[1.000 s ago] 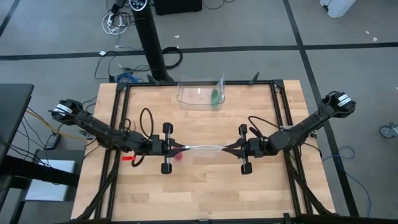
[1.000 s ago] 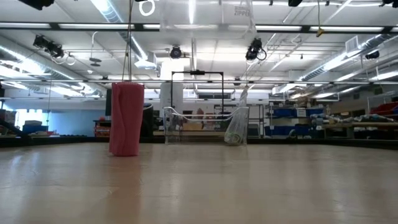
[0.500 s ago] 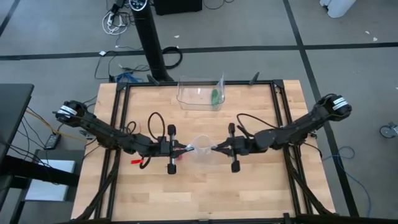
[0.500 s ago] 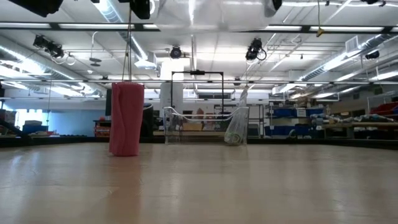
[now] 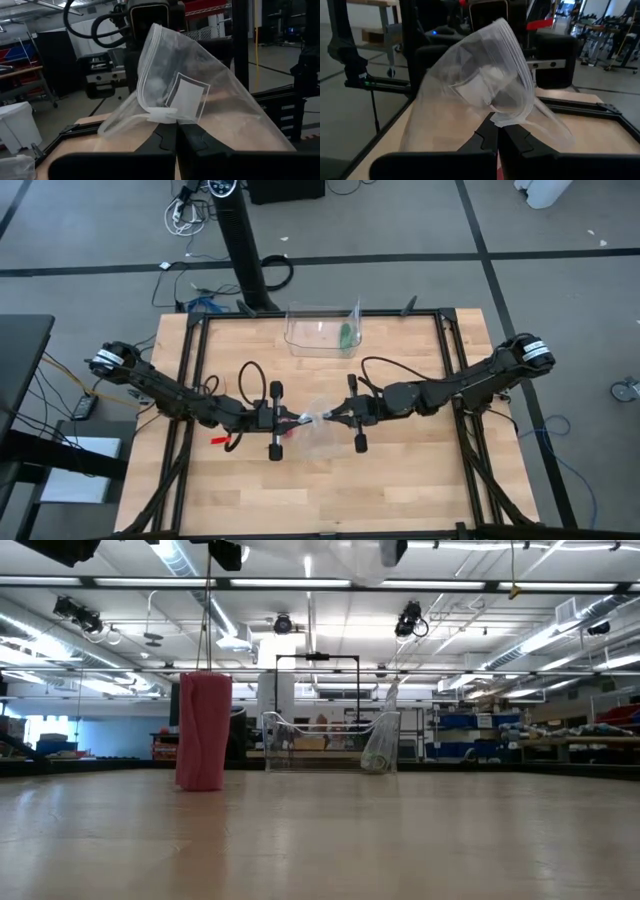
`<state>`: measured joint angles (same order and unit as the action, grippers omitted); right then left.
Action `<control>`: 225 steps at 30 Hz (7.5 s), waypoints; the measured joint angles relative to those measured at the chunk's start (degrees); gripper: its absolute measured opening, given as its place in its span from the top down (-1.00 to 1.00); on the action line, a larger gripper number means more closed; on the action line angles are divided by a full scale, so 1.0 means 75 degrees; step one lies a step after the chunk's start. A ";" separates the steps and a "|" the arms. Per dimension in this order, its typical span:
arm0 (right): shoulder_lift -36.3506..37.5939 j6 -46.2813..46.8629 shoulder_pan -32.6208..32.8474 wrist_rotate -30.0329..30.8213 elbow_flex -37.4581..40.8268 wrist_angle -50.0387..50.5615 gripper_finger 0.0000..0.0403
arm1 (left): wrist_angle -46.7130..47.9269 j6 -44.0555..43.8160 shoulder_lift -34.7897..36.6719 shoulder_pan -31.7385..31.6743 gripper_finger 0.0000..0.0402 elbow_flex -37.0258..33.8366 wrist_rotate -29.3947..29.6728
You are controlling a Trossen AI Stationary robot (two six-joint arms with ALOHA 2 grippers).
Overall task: Roll bandage
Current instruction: Put the pink bandage into the transparent zip bag
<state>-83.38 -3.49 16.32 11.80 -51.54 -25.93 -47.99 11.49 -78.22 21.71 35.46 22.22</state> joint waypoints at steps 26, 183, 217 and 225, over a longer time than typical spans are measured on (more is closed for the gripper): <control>-0.0138 0.0058 -0.0555 -0.0808 -0.0042 0.0058 1.00 | -0.0037 -0.0220 -0.0023 -0.0539 1.00 0.0000 -0.0663; -0.0614 -0.2143 0.0327 0.2767 -0.1942 0.1393 0.73 | 0.2534 0.0265 0.1486 0.1256 1.00 -0.0274 0.5090; -0.0616 -0.2763 0.0458 0.2823 -0.1846 0.1171 0.73 | 0.2145 0.0035 0.1486 0.1253 1.00 -0.0274 0.4665; -0.0616 -0.3202 0.0252 0.1920 -0.1843 0.0891 0.73 | 0.2129 0.0026 0.1486 0.1255 1.00 -0.0274 0.4560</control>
<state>-88.01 -27.50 18.22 26.20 -65.36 -19.25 -32.02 11.68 -67.07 31.13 33.41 56.42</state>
